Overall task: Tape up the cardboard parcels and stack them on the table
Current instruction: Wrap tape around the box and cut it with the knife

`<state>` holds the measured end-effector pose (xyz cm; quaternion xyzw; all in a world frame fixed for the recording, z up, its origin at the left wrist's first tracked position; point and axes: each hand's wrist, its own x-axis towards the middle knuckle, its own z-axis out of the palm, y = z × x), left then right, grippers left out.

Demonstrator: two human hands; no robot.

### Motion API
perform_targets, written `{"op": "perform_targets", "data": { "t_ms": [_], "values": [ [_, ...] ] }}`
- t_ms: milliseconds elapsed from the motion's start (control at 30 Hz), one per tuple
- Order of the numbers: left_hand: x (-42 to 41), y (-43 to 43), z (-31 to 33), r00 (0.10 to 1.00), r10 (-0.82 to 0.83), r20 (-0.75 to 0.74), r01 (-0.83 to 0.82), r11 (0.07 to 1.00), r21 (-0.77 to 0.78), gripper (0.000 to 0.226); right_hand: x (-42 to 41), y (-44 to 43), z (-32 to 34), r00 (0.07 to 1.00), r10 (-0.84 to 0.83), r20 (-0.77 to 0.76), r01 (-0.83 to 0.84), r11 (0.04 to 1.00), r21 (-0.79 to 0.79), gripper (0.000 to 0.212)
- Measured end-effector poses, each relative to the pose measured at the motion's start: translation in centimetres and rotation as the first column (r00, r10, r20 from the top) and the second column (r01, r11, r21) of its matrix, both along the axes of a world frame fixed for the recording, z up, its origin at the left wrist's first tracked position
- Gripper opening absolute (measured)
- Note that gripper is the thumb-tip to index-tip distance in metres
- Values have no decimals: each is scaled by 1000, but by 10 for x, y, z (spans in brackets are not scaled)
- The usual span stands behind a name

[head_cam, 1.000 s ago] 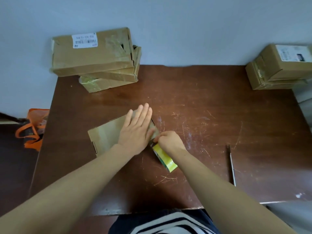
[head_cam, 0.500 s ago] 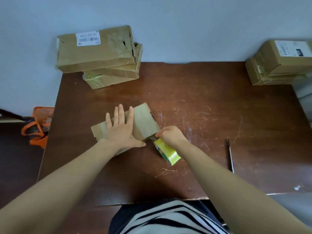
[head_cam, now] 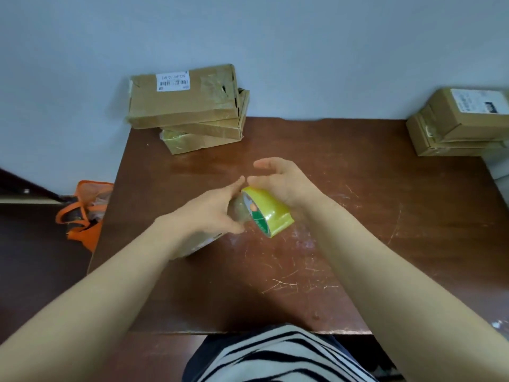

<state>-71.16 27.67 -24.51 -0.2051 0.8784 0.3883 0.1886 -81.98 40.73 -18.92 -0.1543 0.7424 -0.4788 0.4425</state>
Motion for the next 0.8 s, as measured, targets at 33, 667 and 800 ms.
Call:
{"op": "perform_targets", "data": {
  "t_ms": [33, 667, 800],
  "values": [
    [0, 9, -1, 998, -59, -8, 57, 985, -160, 100, -2, -7, 2, 1000, 9, 1, -9, 1000, 0, 40],
    [3, -3, -21, 898, -369, -239, 122, 731, -671, 91, 18, 14, -74, 988, -111, -108, 127, 980, 152, 80],
    [-1, 0, -25, 825, -541, -164, 290, 654, -699, 77, 10, 5, -80, 992, -81, -95, 97, 979, 177, 82]
  ]
}}
